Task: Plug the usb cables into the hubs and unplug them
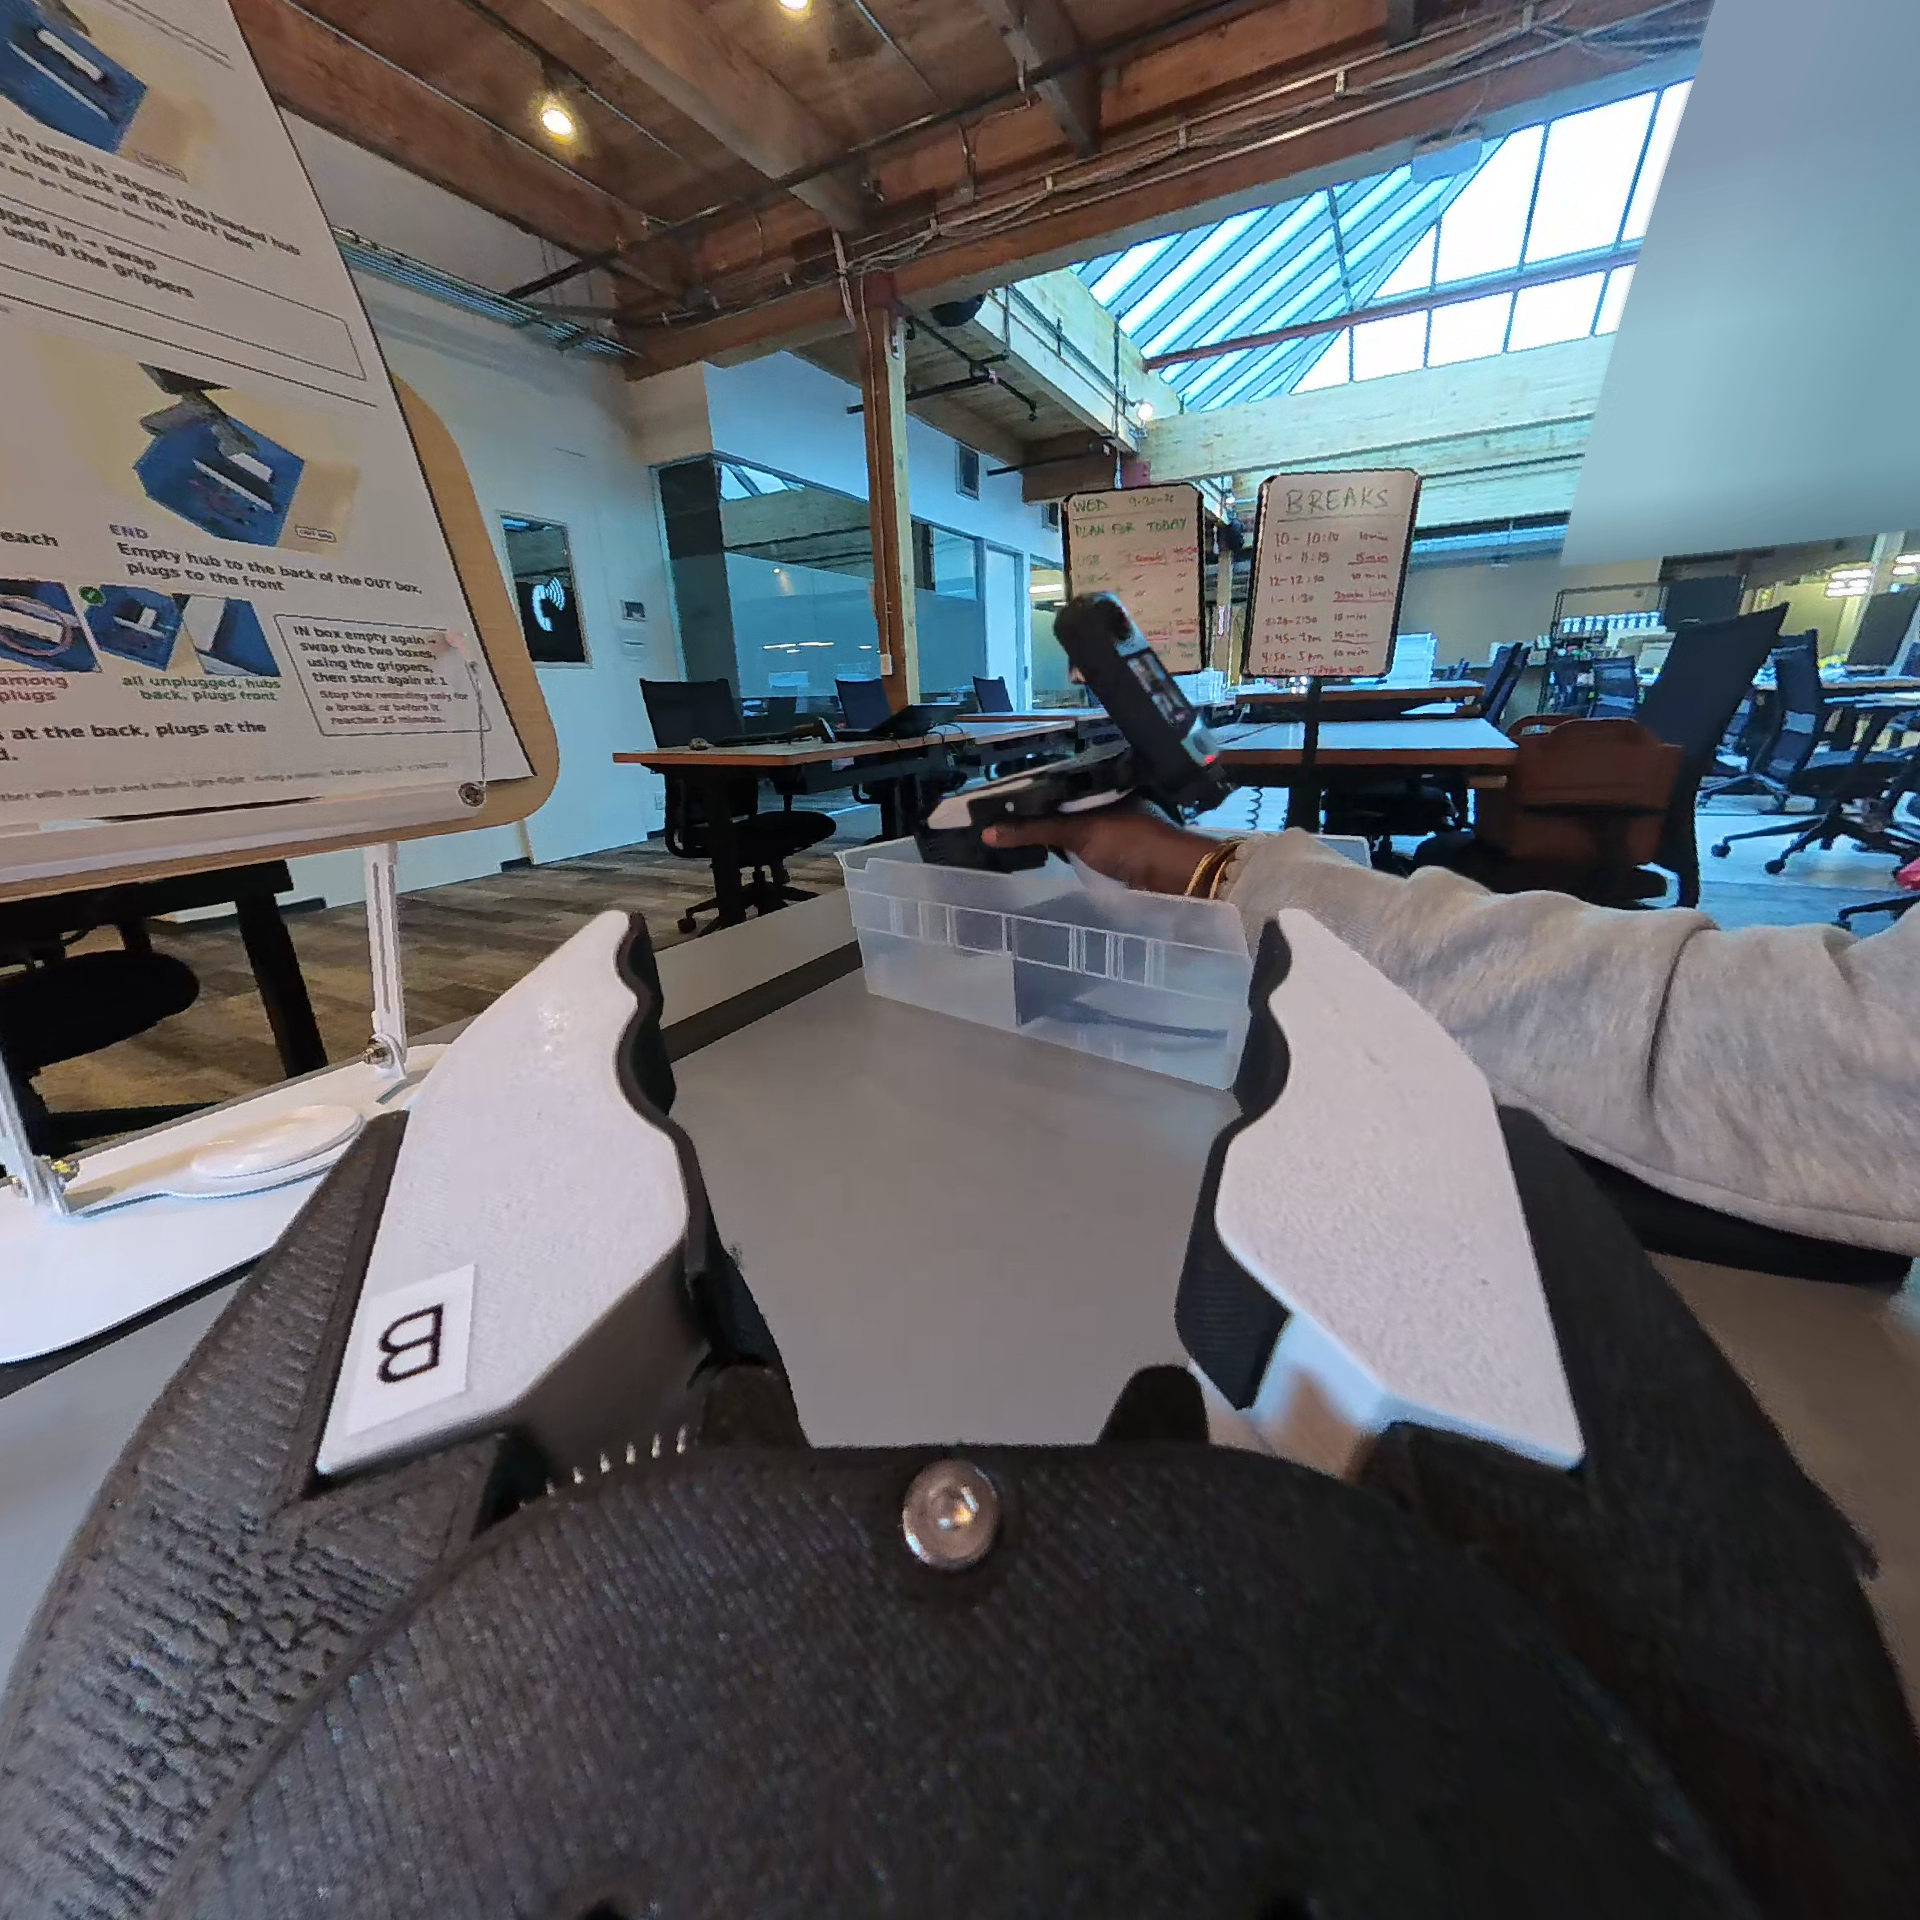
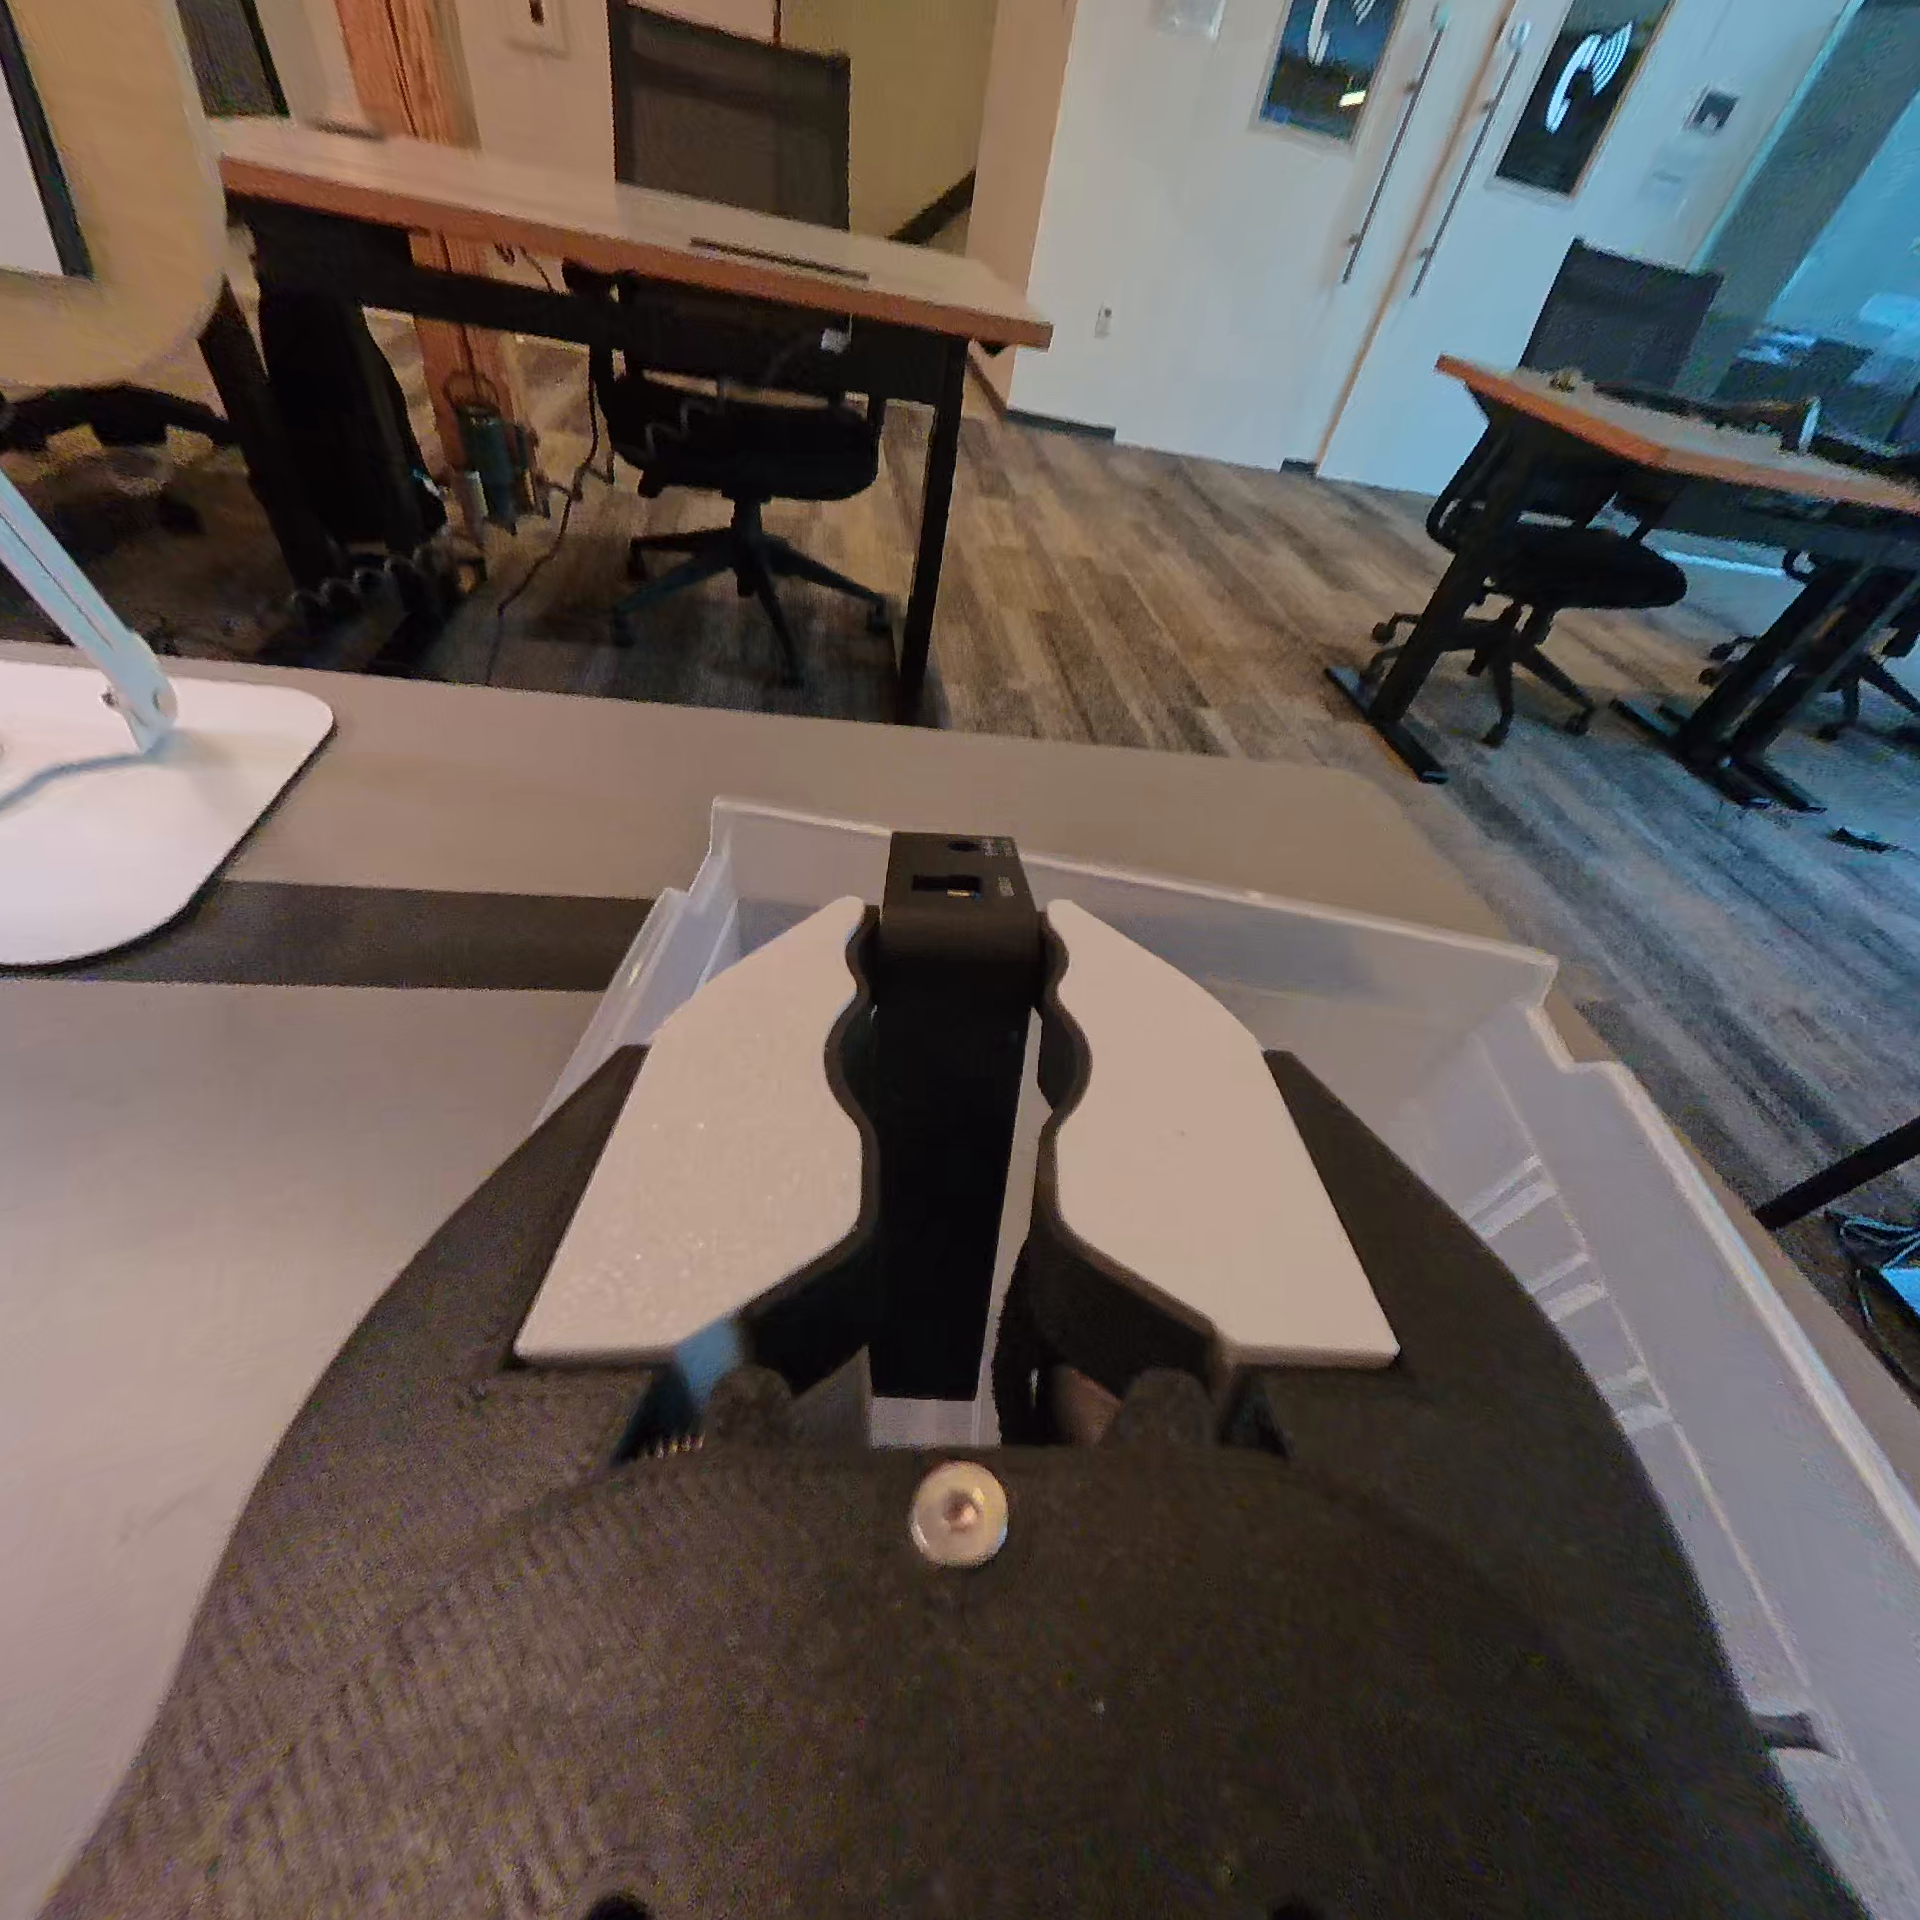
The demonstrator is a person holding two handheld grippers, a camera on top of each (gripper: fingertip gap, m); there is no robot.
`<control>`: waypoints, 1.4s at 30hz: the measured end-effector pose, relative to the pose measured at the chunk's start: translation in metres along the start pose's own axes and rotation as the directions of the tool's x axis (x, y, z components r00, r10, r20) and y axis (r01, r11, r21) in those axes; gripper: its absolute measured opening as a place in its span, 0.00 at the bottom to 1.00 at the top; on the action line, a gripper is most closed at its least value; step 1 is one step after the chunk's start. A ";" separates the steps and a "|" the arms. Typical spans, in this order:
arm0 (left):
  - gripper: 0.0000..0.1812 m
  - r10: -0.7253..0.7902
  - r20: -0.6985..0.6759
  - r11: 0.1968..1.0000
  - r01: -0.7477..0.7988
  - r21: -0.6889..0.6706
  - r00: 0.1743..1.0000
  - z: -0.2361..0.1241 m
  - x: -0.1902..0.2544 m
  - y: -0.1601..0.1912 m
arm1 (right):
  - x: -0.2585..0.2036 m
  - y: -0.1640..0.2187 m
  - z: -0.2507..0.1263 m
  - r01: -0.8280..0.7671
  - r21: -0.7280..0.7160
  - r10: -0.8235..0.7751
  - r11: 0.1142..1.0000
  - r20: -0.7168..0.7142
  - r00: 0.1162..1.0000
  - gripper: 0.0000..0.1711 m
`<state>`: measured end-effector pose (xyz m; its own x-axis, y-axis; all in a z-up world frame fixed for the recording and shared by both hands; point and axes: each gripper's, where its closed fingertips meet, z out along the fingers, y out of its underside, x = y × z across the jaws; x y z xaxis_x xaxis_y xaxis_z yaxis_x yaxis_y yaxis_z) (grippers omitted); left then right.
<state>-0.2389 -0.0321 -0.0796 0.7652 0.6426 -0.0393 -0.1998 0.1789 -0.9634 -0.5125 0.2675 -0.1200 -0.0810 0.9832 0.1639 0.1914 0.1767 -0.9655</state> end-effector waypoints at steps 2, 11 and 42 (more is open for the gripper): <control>0.59 0.012 -0.003 1.000 -0.012 -0.009 1.000 0.000 0.001 0.001 | -0.001 0.005 0.002 0.002 -0.022 -0.002 1.000 0.002 1.000 0.16; 0.57 0.058 -0.004 0.997 -0.058 -0.047 0.998 0.001 0.003 0.007 | 0.000 0.025 0.001 0.004 -0.142 -0.002 0.990 0.013 1.000 0.17; 0.61 0.132 0.015 0.988 -0.130 -0.078 0.991 0.001 0.000 0.010 | 0.129 -0.165 -0.247 -0.248 0.942 0.564 0.227 0.081 0.822 0.61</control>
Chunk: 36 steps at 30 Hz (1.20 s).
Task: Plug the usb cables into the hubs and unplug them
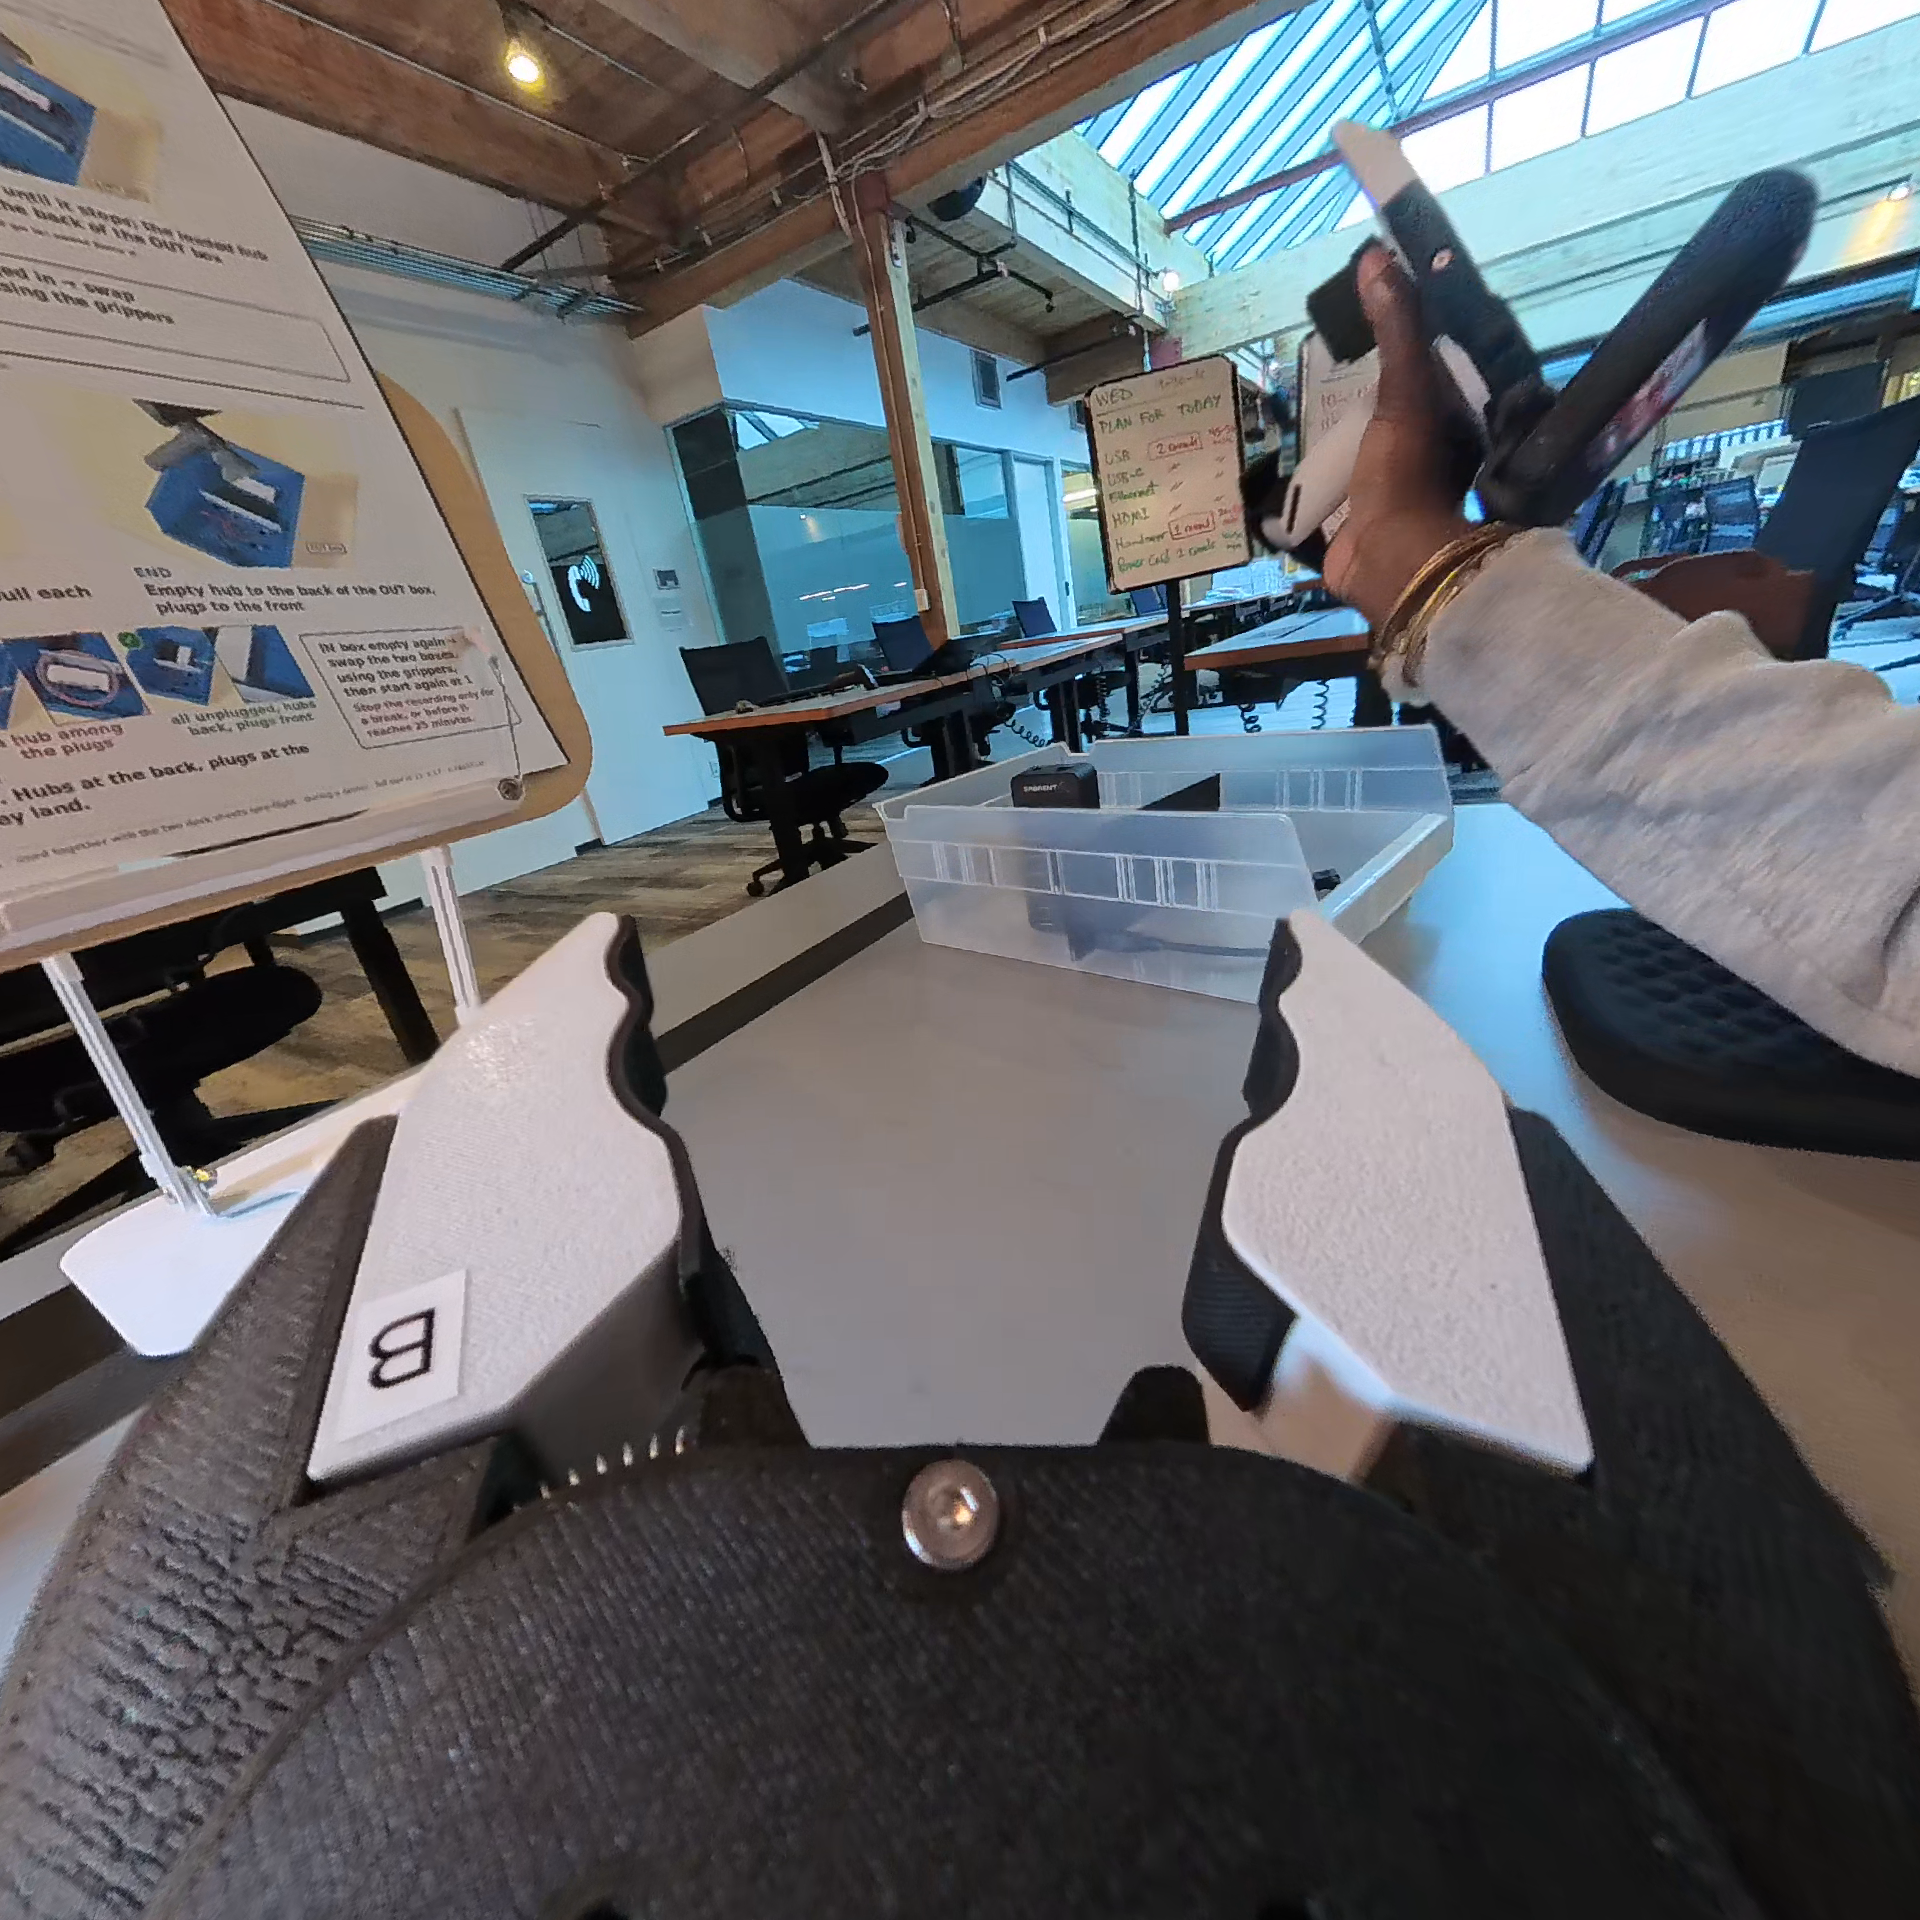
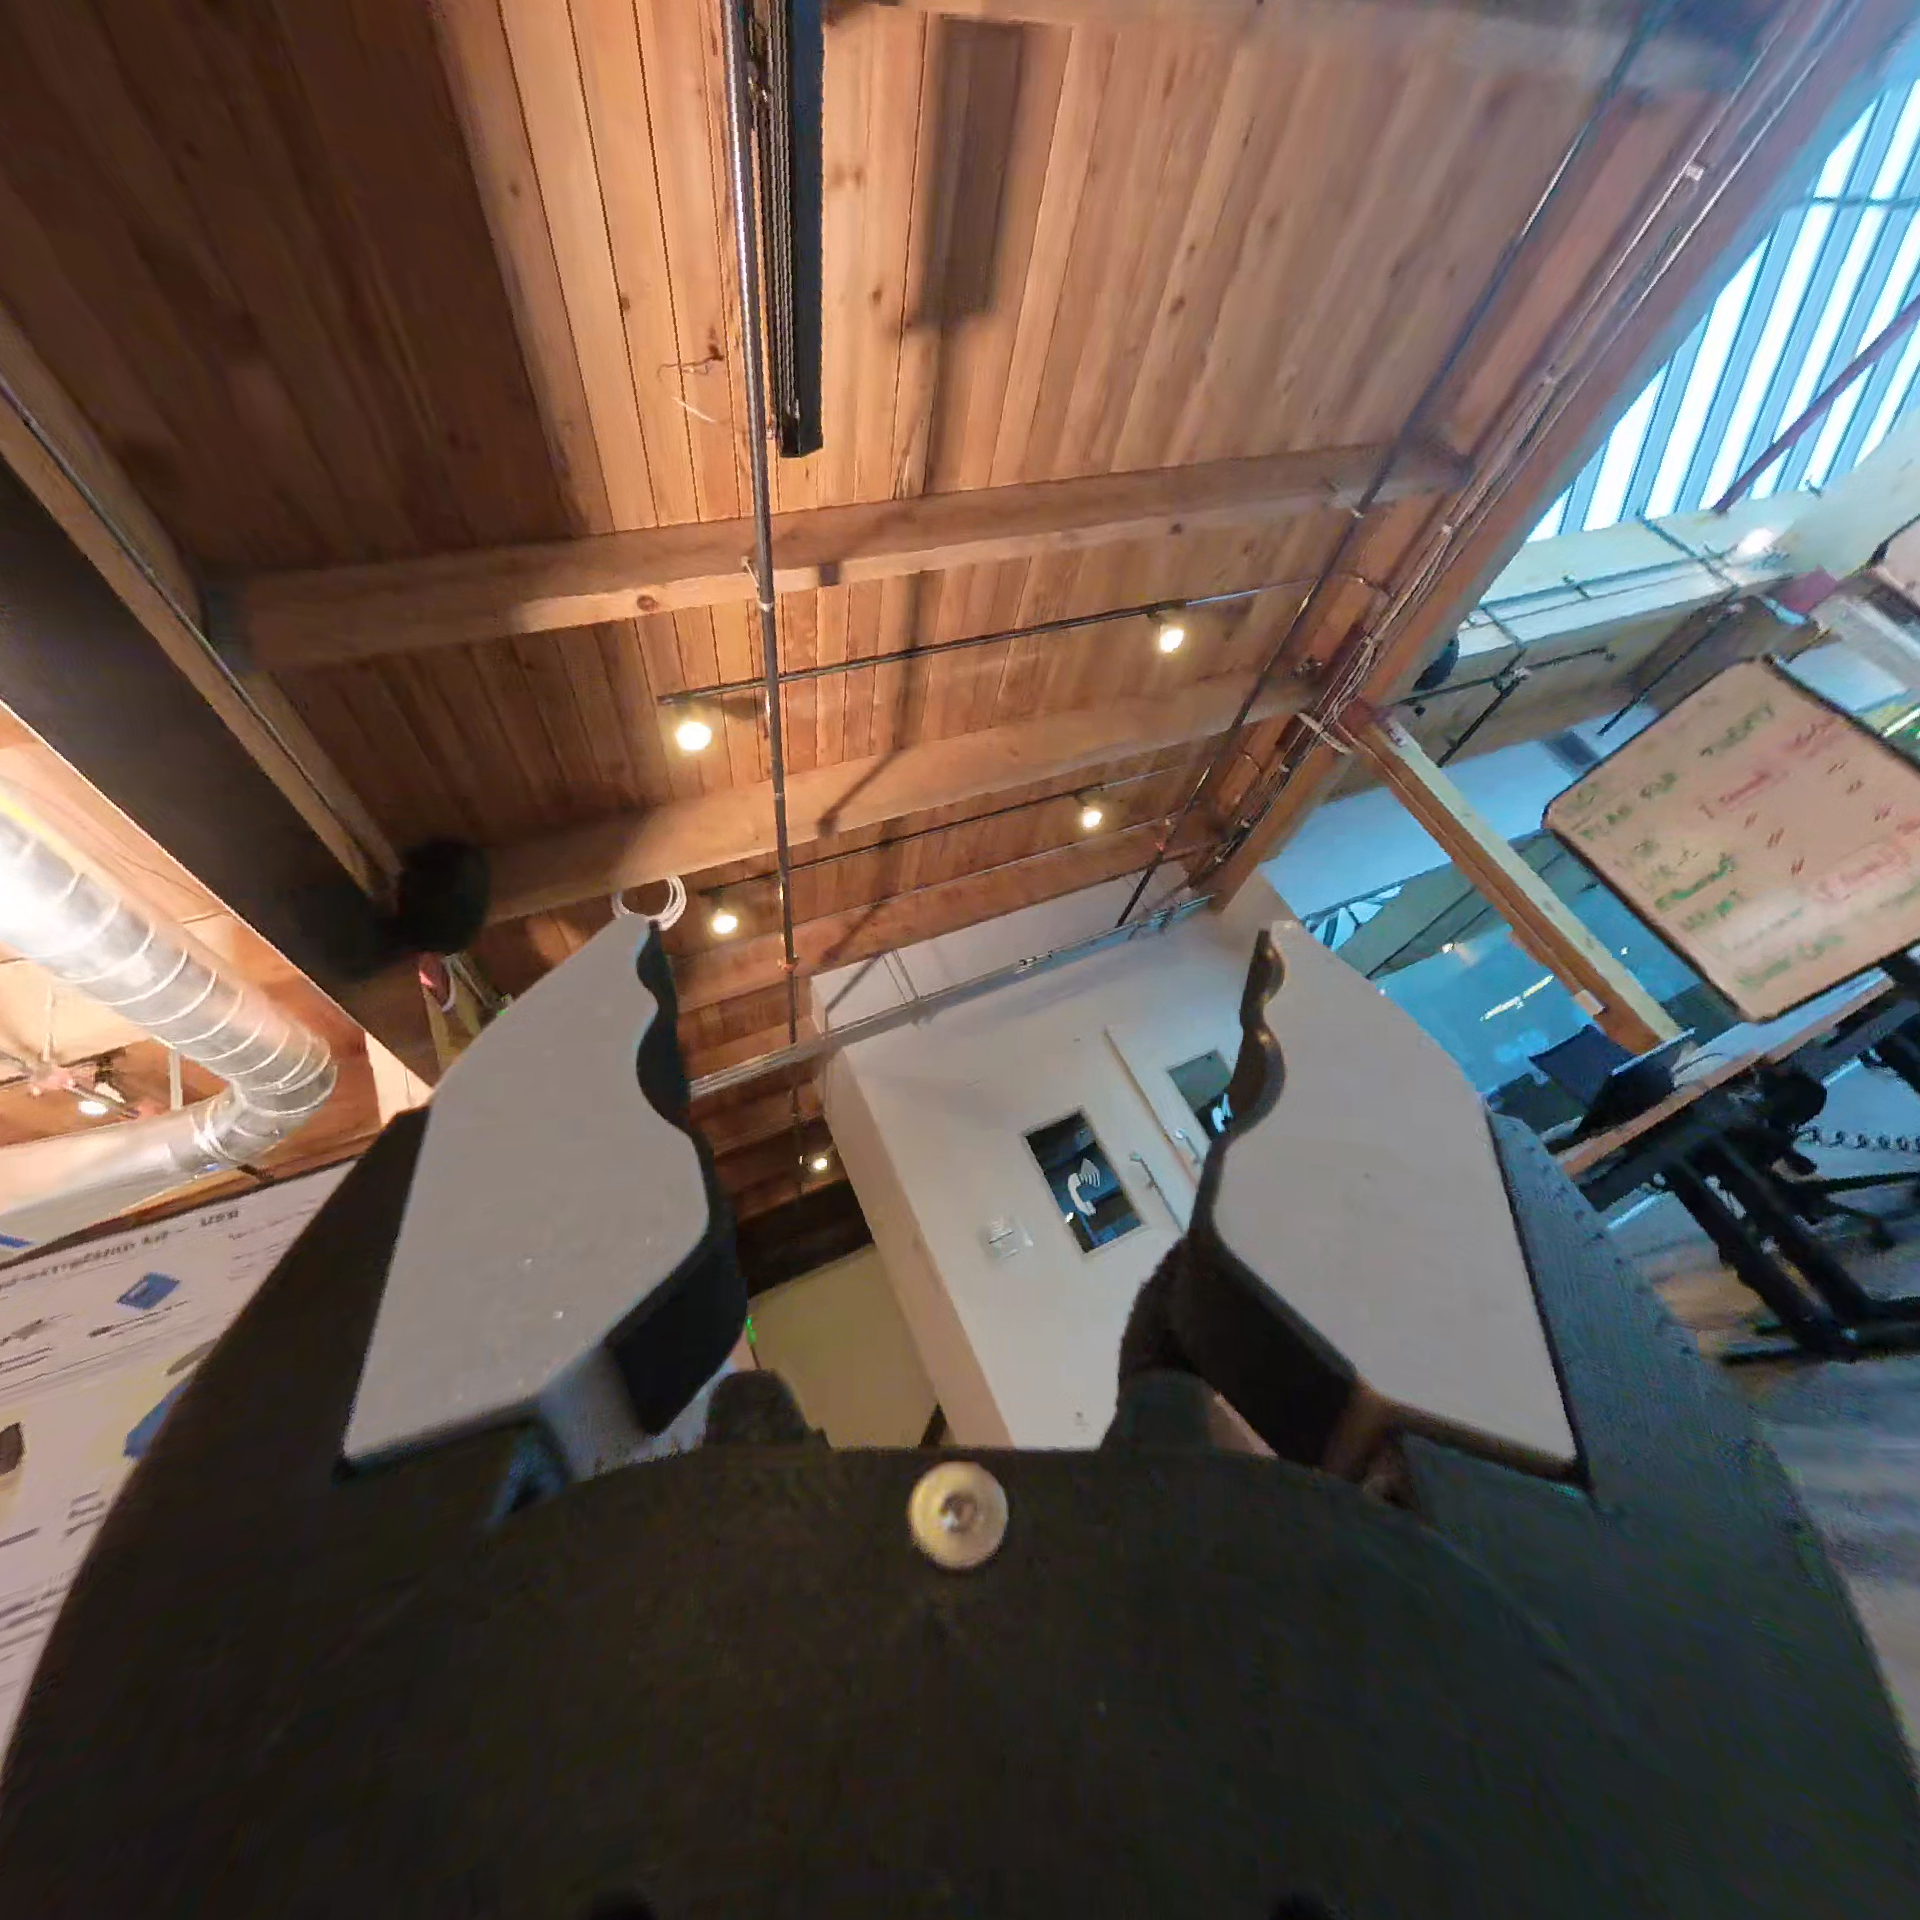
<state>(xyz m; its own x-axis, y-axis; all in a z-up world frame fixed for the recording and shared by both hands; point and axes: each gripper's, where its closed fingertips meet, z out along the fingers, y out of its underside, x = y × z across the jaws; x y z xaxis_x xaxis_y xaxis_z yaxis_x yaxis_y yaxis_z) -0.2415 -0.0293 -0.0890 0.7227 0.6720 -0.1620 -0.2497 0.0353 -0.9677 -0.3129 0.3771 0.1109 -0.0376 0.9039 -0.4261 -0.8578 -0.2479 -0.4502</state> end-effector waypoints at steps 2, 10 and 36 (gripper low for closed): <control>0.61 0.022 0.005 1.000 -0.022 0.004 1.000 -0.002 -0.002 -0.007 | -0.001 -0.009 0.000 0.002 0.025 -0.002 1.000 0.004 1.000 0.60; 0.53 0.192 0.318 0.981 -0.182 -0.062 0.928 -0.085 -0.077 -0.120 | 0.002 -0.040 0.002 0.027 0.081 -0.028 0.996 0.006 1.000 0.58; 0.17 0.516 0.125 -0.009 0.151 -0.988 0.847 -0.297 -0.220 0.118 | 0.051 -0.081 -0.006 -0.099 0.197 0.110 0.975 -0.047 0.993 0.47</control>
